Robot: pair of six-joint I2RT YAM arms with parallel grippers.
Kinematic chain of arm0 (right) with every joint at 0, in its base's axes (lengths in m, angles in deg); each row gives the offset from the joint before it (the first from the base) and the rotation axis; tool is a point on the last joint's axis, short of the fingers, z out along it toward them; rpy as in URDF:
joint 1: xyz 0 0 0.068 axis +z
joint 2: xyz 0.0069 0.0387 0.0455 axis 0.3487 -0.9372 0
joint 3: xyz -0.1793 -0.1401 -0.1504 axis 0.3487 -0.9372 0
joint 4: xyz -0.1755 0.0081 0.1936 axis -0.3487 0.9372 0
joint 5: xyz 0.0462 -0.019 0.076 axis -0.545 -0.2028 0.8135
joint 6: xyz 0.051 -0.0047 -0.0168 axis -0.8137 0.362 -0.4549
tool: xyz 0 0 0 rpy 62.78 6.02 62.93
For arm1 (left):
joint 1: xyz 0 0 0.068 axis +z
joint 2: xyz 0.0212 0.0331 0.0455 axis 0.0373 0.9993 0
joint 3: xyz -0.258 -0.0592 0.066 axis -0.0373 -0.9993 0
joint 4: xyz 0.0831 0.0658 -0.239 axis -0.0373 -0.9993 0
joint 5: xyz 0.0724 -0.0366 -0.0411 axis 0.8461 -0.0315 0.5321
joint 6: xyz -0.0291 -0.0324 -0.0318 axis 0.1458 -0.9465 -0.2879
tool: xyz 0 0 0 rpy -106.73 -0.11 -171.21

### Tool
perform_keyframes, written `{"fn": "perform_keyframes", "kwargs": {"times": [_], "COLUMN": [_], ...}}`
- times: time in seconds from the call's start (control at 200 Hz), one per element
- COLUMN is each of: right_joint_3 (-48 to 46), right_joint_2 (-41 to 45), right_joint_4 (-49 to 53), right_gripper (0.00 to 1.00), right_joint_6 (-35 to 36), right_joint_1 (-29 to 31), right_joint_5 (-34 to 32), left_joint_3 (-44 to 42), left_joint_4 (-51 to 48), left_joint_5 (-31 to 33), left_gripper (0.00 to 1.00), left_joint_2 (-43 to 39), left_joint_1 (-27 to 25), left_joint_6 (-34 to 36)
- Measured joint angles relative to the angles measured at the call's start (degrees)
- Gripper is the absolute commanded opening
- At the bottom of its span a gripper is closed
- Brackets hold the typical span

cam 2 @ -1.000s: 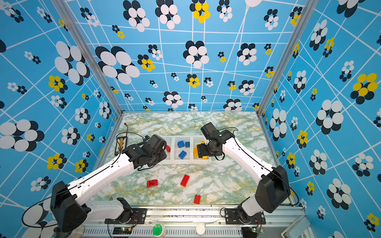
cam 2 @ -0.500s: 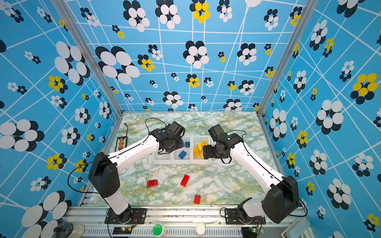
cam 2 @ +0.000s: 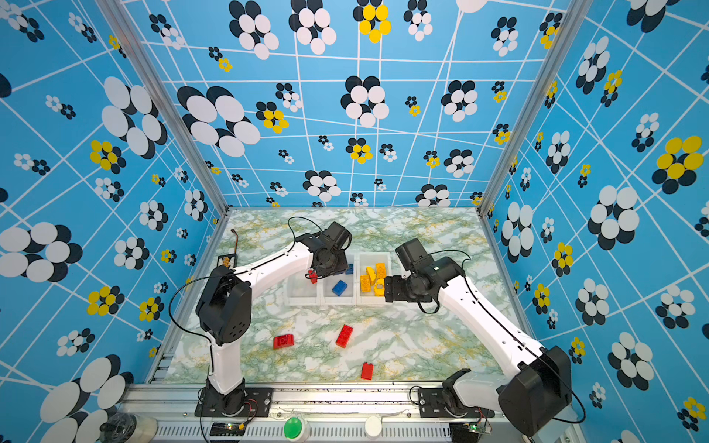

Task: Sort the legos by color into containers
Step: 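Carry the small blue brick over the middle bin and open the left gripper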

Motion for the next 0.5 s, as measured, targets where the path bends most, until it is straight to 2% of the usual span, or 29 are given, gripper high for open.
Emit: {"fn": "perform_keyframes", "kwargs": {"times": [0.05, 0.09, 0.22, 0.5], "right_joint_3": [-0.20, -0.26, -0.37, -1.22], "right_joint_2": [0.17, 0.26, 0.66, 0.79], "right_joint_4": [0.04, 0.07, 0.04, 0.04], "right_gripper": [0.88, 0.88, 0.88, 0.88], "right_joint_6": [-0.13, -0.31, -0.74, -1.60], "right_joint_1": [-0.04, -0.07, -0.09, -0.11], "right_joint_5": [-0.09, -0.11, -0.11, -0.07], "left_joint_3": [0.00, 0.00, 0.00, -0.04], "left_joint_4": [-0.07, -0.04, -0.04, -0.04], "left_joint_5": [0.00, -0.04, -0.02, 0.02], "left_gripper": [0.42, 0.51, 0.64, 0.73], "left_joint_2": [0.07, 0.07, 0.07, 0.04], "left_joint_1": [0.02, 0.07, 0.07, 0.46], "left_joint_6": [0.15, 0.44, 0.72, 0.98]}}
